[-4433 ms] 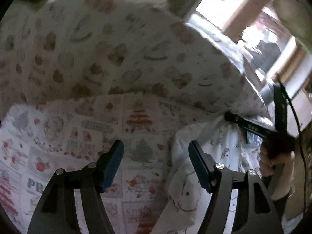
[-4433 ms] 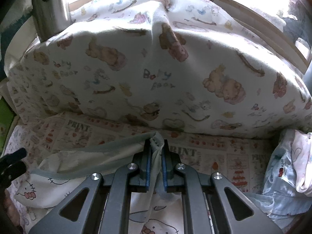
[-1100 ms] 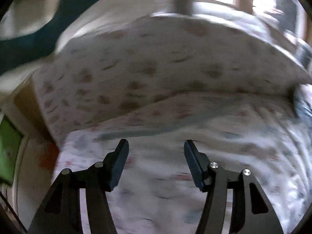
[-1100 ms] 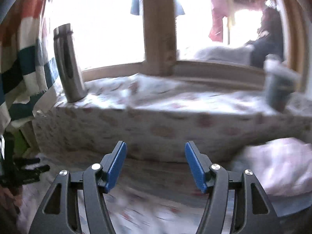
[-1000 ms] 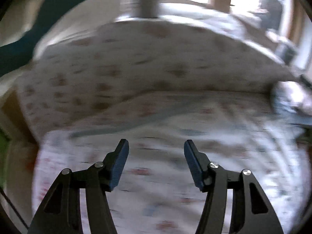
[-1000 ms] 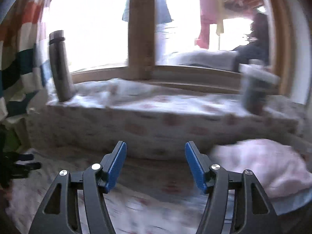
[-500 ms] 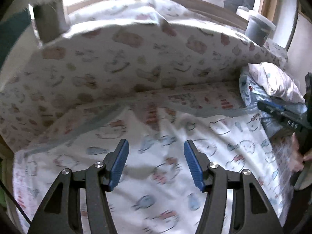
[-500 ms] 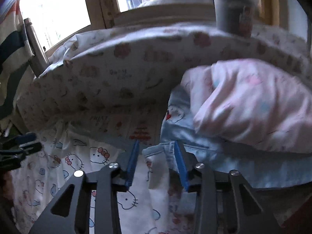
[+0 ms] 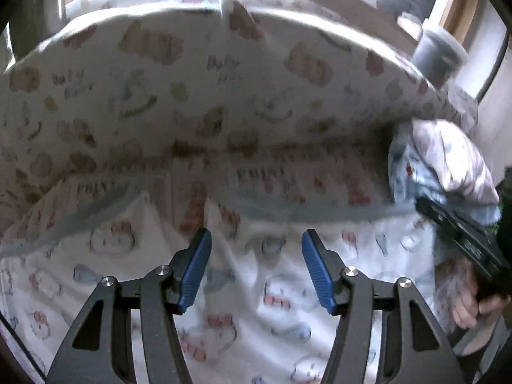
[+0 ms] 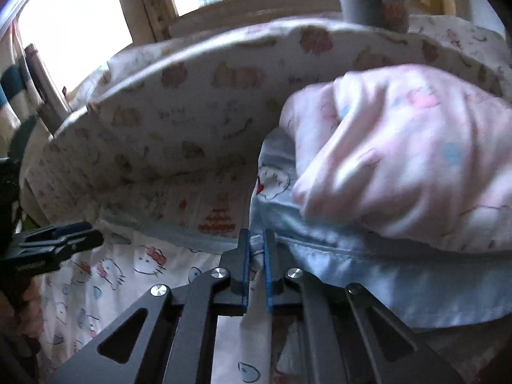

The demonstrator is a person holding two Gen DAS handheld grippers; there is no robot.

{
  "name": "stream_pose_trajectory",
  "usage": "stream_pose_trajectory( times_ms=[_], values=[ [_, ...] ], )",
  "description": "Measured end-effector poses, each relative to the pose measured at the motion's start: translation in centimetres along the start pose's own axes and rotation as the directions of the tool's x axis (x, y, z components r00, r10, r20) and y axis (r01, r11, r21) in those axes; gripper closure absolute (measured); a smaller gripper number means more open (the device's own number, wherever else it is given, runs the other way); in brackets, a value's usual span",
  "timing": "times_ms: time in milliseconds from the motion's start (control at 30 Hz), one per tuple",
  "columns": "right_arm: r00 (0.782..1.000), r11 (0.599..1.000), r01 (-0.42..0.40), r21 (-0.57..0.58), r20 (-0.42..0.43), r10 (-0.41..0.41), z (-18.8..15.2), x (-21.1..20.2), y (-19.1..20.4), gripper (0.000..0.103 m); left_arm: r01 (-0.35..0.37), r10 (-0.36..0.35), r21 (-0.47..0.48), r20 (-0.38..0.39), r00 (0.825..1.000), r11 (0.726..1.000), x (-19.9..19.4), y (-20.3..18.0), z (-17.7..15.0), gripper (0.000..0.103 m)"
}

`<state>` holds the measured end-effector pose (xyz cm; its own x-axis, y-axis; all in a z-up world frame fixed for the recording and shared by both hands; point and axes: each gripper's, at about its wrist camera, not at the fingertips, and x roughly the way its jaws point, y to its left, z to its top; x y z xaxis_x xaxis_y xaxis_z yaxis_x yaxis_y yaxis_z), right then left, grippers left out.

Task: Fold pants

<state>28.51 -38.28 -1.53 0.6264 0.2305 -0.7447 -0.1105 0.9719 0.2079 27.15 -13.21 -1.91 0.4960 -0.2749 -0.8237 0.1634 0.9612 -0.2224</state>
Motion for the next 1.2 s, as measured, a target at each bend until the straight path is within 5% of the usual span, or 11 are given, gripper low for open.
stream_pose_trajectory(
  times_ms=[200, 433, 500, 600, 633, 700, 833, 1000, 1200],
  values=[
    [0.995, 0.996, 0.092, 0.011, 0.048, -0.093, 0.4, -1.2, -0.8, 0.096, -0.064, 0.064, -0.022, -0.021, 0.998, 0.998, 2.2, 1.2, 1.7, 0.053],
    [0.974, 0.977, 0.215, 0.016, 0.065, -0.215, 0.9, -1.1, -1.0, 0.097, 0.114, -0.115, -0.056, -0.019, 0.993, 0.992, 3.3, 2.2, 1.5, 0.053],
    [0.968, 0.97, 0.243, 0.01, 0.07, -0.243, 1.0, -1.3, -0.9, 0.097, 0.096, -0.096, -0.008, -0.01, 0.995, 0.995, 3.4, 1.4, 1.6, 0.053],
    [0.971, 0.973, 0.231, 0.021, 0.055, -0.232, 1.1, -1.2, -1.3, 0.097, 0.056, -0.056, 0.03, 0.005, 0.998, 0.998, 3.5, 0.2, 1.8, 0.059],
    [0.972, 0.974, 0.227, 0.024, 0.052, -0.228, 1.1, -1.1, -1.4, 0.097, 0.078, -0.078, 0.03, -0.002, 0.997, 0.997, 3.7, 0.0, 1.9, 0.079],
    [0.974, 0.975, 0.221, 0.027, 0.054, -0.222, 1.0, -1.1, -1.4, 0.097, 0.113, -0.112, 0.033, -0.016, 0.994, 0.993, 3.7, 0.1, 2.1, 0.095],
    [0.98, 0.983, 0.181, 0.026, 0.075, -0.182, 0.6, -1.7, -1.3, 0.097, 0.056, -0.058, 0.037, 0.059, 0.997, 0.998, 2.8, 0.3, 2.4, 0.096],
    [0.987, 0.993, 0.112, 0.028, 0.116, -0.114, 0.4, -1.9, -0.8, 0.097, 0.004, -0.005, 0.013, 0.057, 0.998, 1.0, 2.7, 1.6, 3.4, 0.096],
    [0.992, 0.991, 0.121, 0.054, 0.025, -0.123, 0.0, 0.6, -1.1, 0.097, -0.028, 0.027, 0.021, 0.021, 0.999, 0.999, 4.4, 1.6, 3.1, 0.093]
  ],
)
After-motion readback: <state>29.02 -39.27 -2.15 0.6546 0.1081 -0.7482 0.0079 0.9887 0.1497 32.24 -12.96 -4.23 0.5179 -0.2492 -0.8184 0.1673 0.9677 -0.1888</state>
